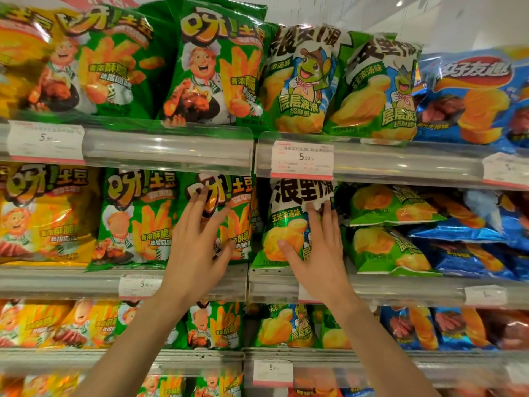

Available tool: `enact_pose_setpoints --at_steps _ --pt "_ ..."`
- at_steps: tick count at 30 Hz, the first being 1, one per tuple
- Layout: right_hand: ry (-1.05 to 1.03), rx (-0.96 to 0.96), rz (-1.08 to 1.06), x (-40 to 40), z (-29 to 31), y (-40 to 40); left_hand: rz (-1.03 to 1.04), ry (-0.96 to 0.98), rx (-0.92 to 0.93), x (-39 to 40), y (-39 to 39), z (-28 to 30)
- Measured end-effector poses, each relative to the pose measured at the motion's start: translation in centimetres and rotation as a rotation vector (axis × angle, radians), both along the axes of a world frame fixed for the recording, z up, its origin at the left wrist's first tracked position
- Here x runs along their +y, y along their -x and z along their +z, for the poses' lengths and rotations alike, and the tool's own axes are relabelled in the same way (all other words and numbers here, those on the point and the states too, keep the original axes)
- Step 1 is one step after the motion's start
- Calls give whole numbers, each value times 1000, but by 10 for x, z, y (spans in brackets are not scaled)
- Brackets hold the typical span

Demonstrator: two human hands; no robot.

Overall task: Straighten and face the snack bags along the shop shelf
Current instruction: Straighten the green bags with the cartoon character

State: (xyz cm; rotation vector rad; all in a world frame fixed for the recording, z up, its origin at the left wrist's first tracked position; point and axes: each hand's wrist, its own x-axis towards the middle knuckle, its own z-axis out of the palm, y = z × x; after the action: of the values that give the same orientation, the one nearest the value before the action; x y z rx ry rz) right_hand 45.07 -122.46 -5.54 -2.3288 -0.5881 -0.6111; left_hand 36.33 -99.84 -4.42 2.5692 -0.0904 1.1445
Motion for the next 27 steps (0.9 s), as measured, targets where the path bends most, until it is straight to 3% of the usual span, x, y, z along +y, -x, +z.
enact_pose_setpoints --at_steps 7,12,20,27 --pt "-288 229 112 -26 5 39 -85 236 -150 -6 23 4" --pt "-407 387 171 -56 -16 72 -257 534 -26 -37 36 -20" --pt "-497 367 47 -120 -37 73 -298 855 190 -105 31 -61" --pt "-548 374 20 -193 -29 35 -215 903 145 -168 9 -59"
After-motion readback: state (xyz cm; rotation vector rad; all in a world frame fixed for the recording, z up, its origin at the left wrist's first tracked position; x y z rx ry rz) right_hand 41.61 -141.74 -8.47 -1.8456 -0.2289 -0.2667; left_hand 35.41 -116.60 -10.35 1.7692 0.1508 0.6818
